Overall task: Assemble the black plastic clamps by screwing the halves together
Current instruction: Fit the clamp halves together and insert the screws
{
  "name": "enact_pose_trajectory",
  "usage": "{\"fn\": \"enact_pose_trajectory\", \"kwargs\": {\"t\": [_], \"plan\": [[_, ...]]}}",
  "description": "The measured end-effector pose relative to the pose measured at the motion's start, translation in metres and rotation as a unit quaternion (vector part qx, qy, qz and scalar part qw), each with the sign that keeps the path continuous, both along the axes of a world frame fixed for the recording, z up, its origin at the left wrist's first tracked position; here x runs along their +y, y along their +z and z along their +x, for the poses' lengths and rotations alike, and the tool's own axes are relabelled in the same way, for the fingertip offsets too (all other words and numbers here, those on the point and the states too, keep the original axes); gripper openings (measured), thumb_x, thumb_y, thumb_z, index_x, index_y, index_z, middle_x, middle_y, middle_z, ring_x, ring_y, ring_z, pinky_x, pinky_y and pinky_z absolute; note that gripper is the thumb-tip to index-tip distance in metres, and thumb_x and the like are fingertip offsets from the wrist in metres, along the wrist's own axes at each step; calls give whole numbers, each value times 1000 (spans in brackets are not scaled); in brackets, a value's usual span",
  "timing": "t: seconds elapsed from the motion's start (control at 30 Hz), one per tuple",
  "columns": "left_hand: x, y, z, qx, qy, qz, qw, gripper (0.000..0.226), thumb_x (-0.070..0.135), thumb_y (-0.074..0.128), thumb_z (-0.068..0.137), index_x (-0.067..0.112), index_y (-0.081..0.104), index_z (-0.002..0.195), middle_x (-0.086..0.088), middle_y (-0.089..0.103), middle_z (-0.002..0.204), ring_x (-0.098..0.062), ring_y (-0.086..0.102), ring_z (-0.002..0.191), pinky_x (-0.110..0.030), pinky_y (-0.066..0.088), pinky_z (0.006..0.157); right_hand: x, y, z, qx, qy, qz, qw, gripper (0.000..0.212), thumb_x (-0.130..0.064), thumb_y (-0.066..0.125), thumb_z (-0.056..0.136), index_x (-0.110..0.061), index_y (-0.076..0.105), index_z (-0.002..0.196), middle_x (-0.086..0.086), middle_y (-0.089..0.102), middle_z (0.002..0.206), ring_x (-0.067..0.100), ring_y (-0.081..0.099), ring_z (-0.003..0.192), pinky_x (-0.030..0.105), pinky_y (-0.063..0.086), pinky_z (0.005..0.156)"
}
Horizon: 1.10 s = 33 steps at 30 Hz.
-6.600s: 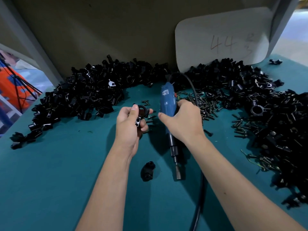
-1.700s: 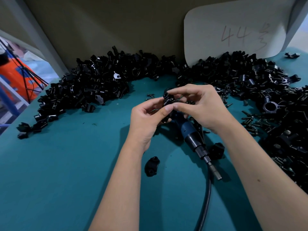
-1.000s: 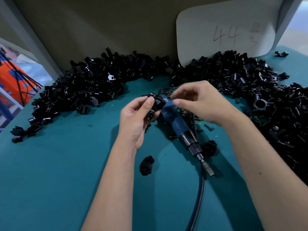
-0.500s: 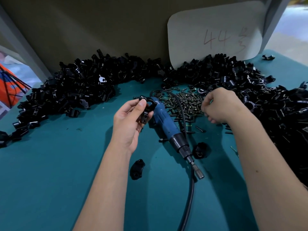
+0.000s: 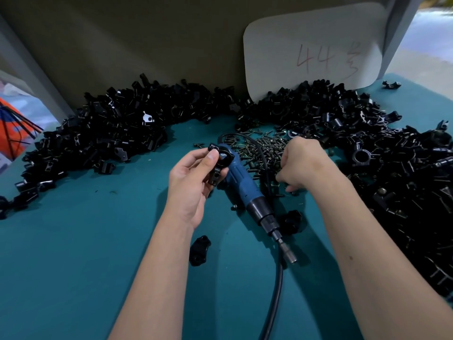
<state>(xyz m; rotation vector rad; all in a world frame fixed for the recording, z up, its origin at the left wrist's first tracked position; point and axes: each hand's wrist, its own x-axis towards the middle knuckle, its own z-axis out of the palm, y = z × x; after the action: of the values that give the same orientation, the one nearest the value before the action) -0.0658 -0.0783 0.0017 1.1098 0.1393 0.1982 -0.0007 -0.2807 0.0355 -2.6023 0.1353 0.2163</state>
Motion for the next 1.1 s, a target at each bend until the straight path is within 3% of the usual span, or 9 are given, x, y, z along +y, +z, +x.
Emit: {"fn": "enact_pose_trajectory", "kwargs": {"t": [0.07, 0.13, 0.23, 0.3, 0.47, 0.63, 0.77, 0.93, 1.1], "plan": [[0, -1, 1, -11, -8, 17, 1000, 26, 22, 79, 77, 10, 74, 99, -13, 78, 104, -22, 75, 86, -26, 60, 76, -1, 0, -2, -10, 5, 49, 999, 4, -5, 76, 89, -8, 74, 92, 11, 75, 77, 19, 73, 51, 41, 66, 63], [-1, -3, 2, -26, -12, 39, 999, 26, 21, 81, 75, 10, 75, 98, -13, 78, 102, -24, 75, 84, -28, 61, 76, -3, 0, -6, -70, -1, 167, 983, 13, -2, 73, 90, -12, 75, 82, 5, 74, 70, 18, 74, 53, 41, 66, 63], [-4, -6, 4, -52, -14, 71, 996, 30, 20, 83, 75, 7, 75, 101, -18, 75, 104, -25, 73, 82, -28, 60, 74, 7, 10, -13, -139, 41, 376, 915, 14, 1, 75, 90, -10, 79, 82, 6, 73, 66, 21, 73, 61, 33, 62, 62], [-4, -8, 6, -60, -18, 90, 994, 30, 21, 84, 76, 7, 76, 101, -15, 76, 102, -25, 73, 82, -29, 59, 74, 19, 15, -16, -151, 94, 446, 877, 6, -2, 77, 90, -6, 80, 87, 8, 72, 66, 18, 67, 59, 26, 57, 58], [-1, -11, 6, -66, -19, 109, 992, 31, 24, 87, 78, 10, 77, 104, -15, 77, 101, -26, 74, 85, -32, 59, 78, 34, 12, -21, -153, 184, 405, 883, 2, -2, 79, 88, -4, 79, 87, 5, 73, 67, 15, 65, 57, 24, 54, 53], [-2, -10, 7, -63, -17, 103, 993, 25, 20, 85, 82, 8, 77, 103, -15, 77, 100, -25, 73, 83, -31, 59, 76, 33, 14, -19, -199, 177, 391, 881, 5, -2, 77, 89, -7, 78, 89, 5, 73, 69, 17, 68, 55, 26, 56, 54], [-1, -9, 6, -57, -11, 94, 994, 28, 22, 84, 77, 9, 76, 100, -14, 77, 100, -25, 74, 83, -33, 60, 75, 26, 16, -17, -210, 201, 324, 900, 5, -8, 79, 89, -13, 78, 88, 4, 71, 64, 18, 69, 52, 25, 55, 54], [-12, -12, 6, -51, -27, 121, 991, 24, 15, 85, 81, 7, 76, 102, -24, 74, 108, -25, 73, 86, -30, 60, 74, 30, 12, -17, -182, 204, 379, 884, 4, -4, 79, 88, -8, 78, 87, 8, 72, 67, 18, 66, 55, 28, 54, 52], [-17, -12, 10, -48, -17, 105, 993, 24, 20, 85, 80, 11, 77, 100, -20, 74, 107, -25, 72, 91, -41, 60, 83, 26, 7, -13, -199, 183, 430, 861, 6, -8, 83, 86, -7, 78, 84, 3, 72, 66, 10, 64, 58, 21, 49, 50]]}}
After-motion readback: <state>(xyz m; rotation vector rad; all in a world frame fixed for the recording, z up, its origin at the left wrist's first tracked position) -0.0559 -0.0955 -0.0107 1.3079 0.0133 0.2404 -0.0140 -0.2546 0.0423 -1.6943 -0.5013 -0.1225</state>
